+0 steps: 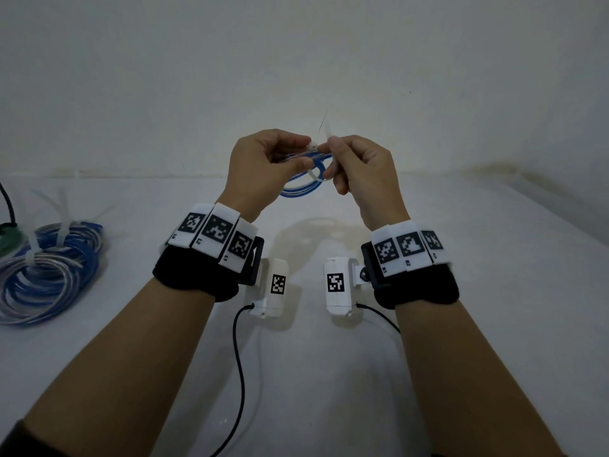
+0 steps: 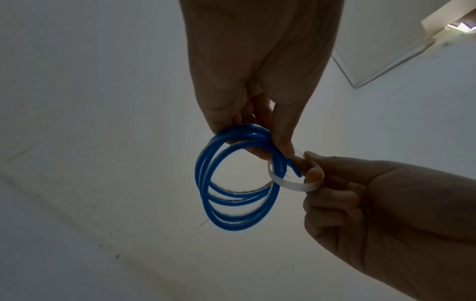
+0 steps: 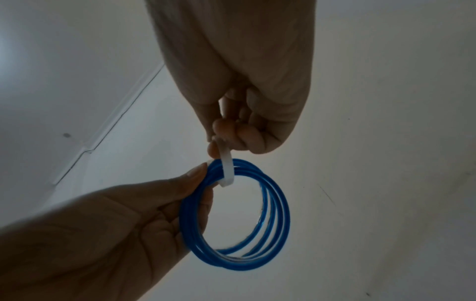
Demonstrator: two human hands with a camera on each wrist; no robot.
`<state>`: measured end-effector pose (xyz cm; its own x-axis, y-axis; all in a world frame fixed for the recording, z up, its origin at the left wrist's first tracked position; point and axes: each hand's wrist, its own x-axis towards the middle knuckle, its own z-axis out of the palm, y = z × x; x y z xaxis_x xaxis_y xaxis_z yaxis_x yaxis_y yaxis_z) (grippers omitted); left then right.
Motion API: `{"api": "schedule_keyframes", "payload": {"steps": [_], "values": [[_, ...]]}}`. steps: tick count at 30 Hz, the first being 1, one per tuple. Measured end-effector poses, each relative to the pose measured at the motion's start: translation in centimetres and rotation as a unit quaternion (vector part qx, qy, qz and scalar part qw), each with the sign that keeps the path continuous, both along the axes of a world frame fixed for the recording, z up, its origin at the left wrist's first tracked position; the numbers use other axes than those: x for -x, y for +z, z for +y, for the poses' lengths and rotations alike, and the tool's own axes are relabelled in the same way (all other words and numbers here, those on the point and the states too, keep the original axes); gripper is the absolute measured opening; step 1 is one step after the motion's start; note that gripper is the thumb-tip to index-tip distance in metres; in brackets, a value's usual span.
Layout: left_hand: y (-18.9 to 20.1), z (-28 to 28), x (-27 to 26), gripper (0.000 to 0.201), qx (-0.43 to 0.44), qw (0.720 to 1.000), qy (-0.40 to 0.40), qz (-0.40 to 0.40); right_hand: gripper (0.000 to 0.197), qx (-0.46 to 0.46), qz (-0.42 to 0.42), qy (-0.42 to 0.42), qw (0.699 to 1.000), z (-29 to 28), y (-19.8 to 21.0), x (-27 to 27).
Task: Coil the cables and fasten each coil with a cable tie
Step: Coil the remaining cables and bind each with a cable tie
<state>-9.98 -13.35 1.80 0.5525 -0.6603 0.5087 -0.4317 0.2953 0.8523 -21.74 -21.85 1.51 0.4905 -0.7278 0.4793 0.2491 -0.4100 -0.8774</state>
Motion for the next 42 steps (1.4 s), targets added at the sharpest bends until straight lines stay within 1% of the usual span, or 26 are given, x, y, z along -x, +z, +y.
{"api": "schedule_keyframes", "payload": {"steps": [2, 5, 11, 18, 20, 26, 34, 39, 42], "values": [[-0.1, 0.3, -0.2, 0.028, 0.006, 1.000, -0.001, 0.012, 0.014, -0.011, -0.006, 0.004, 1.000, 0.3, -0.1, -0.1], [-0.3, 0.6, -0.5, 0.028, 0.019, 0.999, -0.002, 0.027, 0.015, -0.015, -0.009, 0.017, 1.000, 0.5, -0.3, -0.4], [-0.9, 1.0, -1.2, 0.027, 0.008, 1.000, 0.015, 0.016, 0.006, -0.008, 0.003, -0.001, 1.000, 0.8, -0.8, -1.1], [-1.3, 1.3, -1.8, 0.024, 0.004, 1.000, 0.024, -0.002, 0.009, 0.027, 0.027, -0.018, 0.999, 0.9, -1.5, -1.8], [-1.4, 1.3, -1.9, 0.024, 0.008, 1.000, 0.023, -0.005, 0.013, 0.036, 0.025, -0.034, 0.998, 1.0, -1.7, -2.0], [-1.7, 1.1, -1.7, 0.025, 0.014, 1.000, 0.023, -0.012, 0.013, 0.031, 0.012, -0.071, 0.997, 1.2, -1.8, -2.2], [-2.1, 0.9, -1.8, 0.023, 0.010, 0.998, 0.038, -0.047, 0.013, 0.037, 0.026, -0.074, 0.996, 1.3, -1.8, -2.1], [-2.1, 0.9, -1.8, 0.020, 0.008, 0.993, 0.049, -0.108, 0.012, 0.025, 0.030, -0.073, 0.997, 1.4, -1.7, -2.2], [-2.1, 0.9, -1.6, 0.021, 0.015, 0.991, 0.047, -0.123, 0.014, 0.016, 0.030, -0.066, 0.997, 1.6, -1.5, -2.1]]}}
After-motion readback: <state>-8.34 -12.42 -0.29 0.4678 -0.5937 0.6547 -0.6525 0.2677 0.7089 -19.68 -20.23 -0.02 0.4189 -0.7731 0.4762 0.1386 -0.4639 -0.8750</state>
